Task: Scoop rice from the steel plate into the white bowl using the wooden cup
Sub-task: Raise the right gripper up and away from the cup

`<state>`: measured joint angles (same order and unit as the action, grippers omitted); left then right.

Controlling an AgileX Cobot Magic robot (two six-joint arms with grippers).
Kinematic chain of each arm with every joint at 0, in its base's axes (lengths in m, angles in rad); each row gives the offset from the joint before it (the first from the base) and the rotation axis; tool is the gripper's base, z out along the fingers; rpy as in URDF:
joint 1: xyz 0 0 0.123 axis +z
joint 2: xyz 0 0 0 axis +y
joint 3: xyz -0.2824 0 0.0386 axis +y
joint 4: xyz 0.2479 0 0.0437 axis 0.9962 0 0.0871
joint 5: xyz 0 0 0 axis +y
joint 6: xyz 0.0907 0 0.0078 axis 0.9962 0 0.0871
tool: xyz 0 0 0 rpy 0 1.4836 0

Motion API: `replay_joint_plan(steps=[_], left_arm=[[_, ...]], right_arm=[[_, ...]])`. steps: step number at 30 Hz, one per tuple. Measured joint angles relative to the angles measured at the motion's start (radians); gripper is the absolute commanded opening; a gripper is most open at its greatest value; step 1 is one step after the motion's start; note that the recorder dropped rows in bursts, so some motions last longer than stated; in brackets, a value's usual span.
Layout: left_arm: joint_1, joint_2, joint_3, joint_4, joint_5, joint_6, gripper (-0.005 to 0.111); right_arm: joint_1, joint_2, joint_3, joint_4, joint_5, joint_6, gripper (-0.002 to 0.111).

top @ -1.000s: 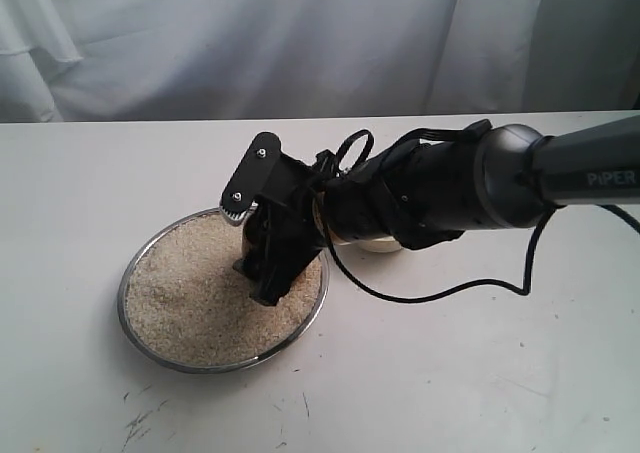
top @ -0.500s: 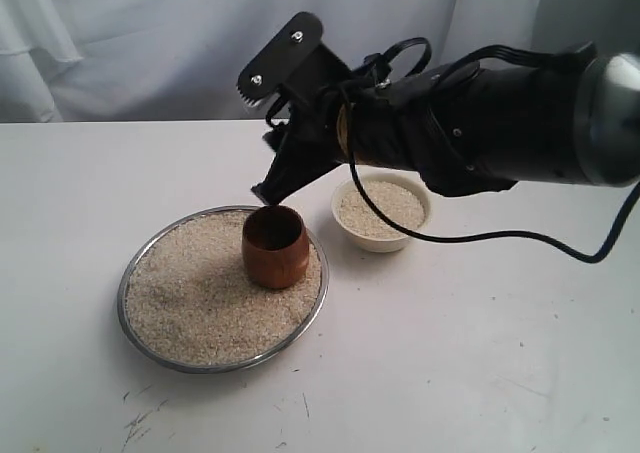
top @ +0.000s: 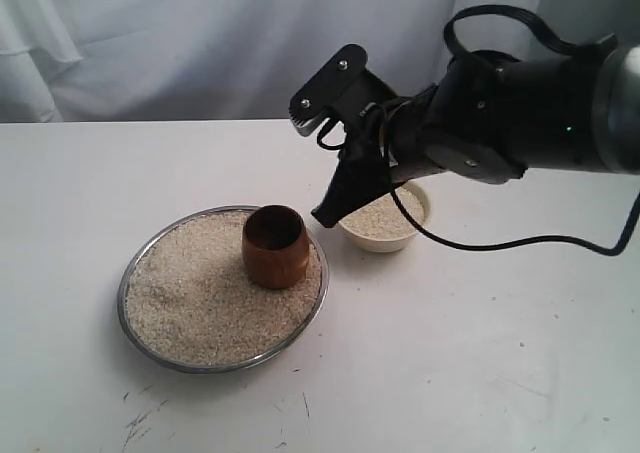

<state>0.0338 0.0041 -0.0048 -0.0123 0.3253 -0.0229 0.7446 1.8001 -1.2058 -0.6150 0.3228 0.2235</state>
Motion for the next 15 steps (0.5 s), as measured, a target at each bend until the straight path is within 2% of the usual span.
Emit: replay_joint_plan(steps=[3,5,7,9,15], left_arm=[[0.000,0.000,0.000,0.000,0.000,0.000,0.000],[0.000,0.000,0.000,0.000,0.000,0.000,0.000],[0.000,0.000,0.000,0.000,0.000,0.000,0.000],[0.000,0.000,0.000,0.000,0.000,0.000,0.000],[0.000,0.000,0.000,0.000,0.000,0.000,0.000]], right_arm=[[-0.068,0.000,0.000,0.278,0.021,-0.314,0.000],[-0.107,0.000,0.000,0.596,0.041,-0.658,0.000],[-0.111,0.021,0.000,0.825,0.044,-0.879,0.000],[-0.109,0.058,0.000,0.922,0.044,-0.972,0.000],[-0.094,0.116,0.000,0.962,0.012,-1.009,0.000]])
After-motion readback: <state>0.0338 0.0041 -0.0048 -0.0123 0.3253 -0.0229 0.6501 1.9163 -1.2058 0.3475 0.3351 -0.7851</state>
